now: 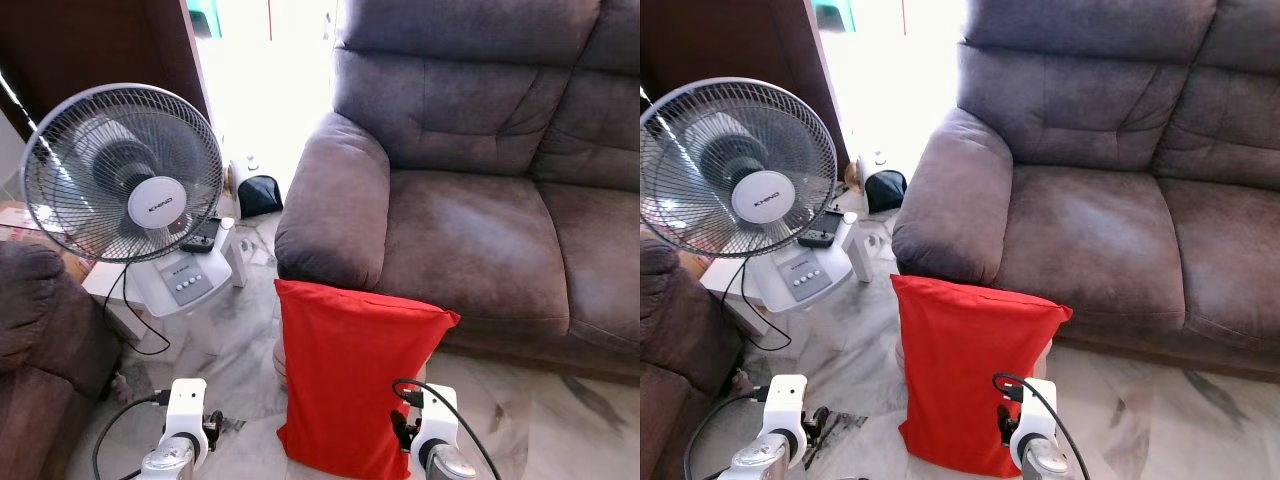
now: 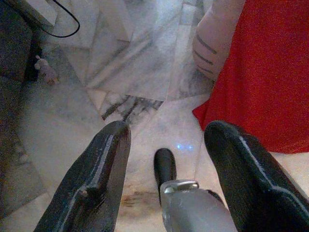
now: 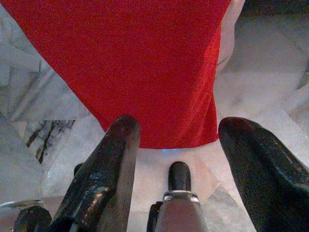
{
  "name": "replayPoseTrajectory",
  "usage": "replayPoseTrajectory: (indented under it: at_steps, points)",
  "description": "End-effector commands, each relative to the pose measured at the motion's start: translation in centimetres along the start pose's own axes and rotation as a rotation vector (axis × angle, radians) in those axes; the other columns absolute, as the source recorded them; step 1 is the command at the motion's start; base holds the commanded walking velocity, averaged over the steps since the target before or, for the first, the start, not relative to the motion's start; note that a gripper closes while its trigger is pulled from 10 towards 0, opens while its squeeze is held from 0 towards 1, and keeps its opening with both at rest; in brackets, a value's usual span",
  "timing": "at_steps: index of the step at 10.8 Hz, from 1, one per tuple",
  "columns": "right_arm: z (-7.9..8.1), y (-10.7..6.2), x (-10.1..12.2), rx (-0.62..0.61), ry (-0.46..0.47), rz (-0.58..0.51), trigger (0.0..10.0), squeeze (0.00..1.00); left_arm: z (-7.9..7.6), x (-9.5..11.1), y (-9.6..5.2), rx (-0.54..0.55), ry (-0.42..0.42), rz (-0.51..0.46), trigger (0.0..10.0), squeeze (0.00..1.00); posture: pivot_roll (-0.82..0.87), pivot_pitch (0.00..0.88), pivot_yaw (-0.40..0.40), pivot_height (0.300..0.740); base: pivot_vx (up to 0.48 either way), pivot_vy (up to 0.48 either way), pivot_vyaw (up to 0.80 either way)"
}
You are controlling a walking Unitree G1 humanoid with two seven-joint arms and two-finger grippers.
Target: Move the pillow to the sofa from floor
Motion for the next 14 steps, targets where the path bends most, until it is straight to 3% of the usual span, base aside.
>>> replayPoseTrajectory:
  at_steps: [1, 5, 14]
  points:
    - [-0.20, -0.09, -0.50, -0.008, 0.008, 0.019, 10.0, 0.00, 0.29, -0.76, -0.20, 0.003, 0.002, 0.021, 10.0, 0.00, 0.07, 0.067, -0.026, 0.740, 0.000, 0.000, -0.77]
    - [-0.31, -0.10, -0.55, -0.006, -0.003, 0.024, 10.0, 0.00, 0.08, -0.85, -0.23, -0.002, -0.012, 0.020, 10.0, 0.00, 0.07, 0.069, -0.030, 0.740, 0.000, 0.000, -0.70]
    - [-0.46, -0.12, -0.42, -0.012, -0.011, 0.010, 10.0, 0.00, -0.05, -1.09, -0.27, -0.003, -0.006, 0.031, 10.0, 0.00, 0.07, 0.066, -0.035, 0.740, 0.192, 0.000, -0.12]
Point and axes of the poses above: a point about 5 cm out from each wrist's last joint towards the gripper, its own y axis pointing out of the wrist towards the gripper, its own x axis along the axis of the wrist's last joint, z = x × y, the point moved 2 cm from there along y, pointing out of the wrist towards the gripper, and after that the axes turned 6 degrees about y, right-handed, at the moved point
